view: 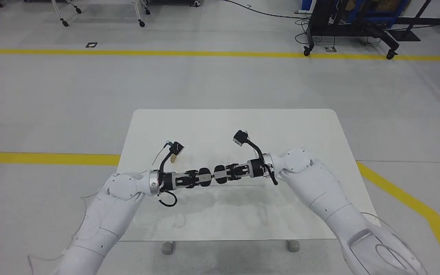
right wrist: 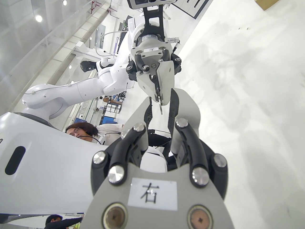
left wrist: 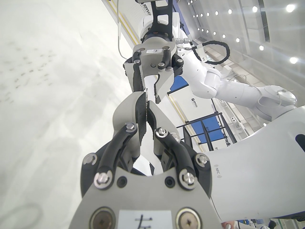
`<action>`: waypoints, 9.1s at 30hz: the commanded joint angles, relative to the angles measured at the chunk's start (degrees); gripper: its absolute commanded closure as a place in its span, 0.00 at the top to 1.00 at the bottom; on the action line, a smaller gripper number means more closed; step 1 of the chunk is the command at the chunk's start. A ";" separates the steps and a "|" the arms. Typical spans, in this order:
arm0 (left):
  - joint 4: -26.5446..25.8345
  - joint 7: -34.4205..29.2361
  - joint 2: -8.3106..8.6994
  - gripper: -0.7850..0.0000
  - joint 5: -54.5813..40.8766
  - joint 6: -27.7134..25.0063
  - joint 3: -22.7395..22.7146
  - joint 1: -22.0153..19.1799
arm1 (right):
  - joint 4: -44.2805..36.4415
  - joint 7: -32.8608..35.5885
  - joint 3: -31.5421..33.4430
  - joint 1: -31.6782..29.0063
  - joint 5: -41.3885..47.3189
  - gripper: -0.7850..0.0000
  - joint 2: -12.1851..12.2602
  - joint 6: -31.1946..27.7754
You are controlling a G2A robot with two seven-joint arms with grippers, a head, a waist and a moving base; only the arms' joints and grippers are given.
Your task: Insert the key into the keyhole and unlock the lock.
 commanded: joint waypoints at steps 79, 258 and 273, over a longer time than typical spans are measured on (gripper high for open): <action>10.13 37.36 0.07 0.00 83.98 7.69 3.86 -11.16 | -3.07 -24.69 20.88 -20.11 1.53 0.00 9.77 -24.69; 15.85 7.10 -5.09 0.00 -12.92 39.48 -1.66 -15.63 | -22.36 -38.76 10.14 -18.84 -8.60 0.00 -0.18 7.93; 11.99 14.49 -5.72 0.00 -12.35 43.24 -0.36 -14.33 | -21.01 -42.42 6.75 -17.53 -3.03 0.00 -1.54 23.05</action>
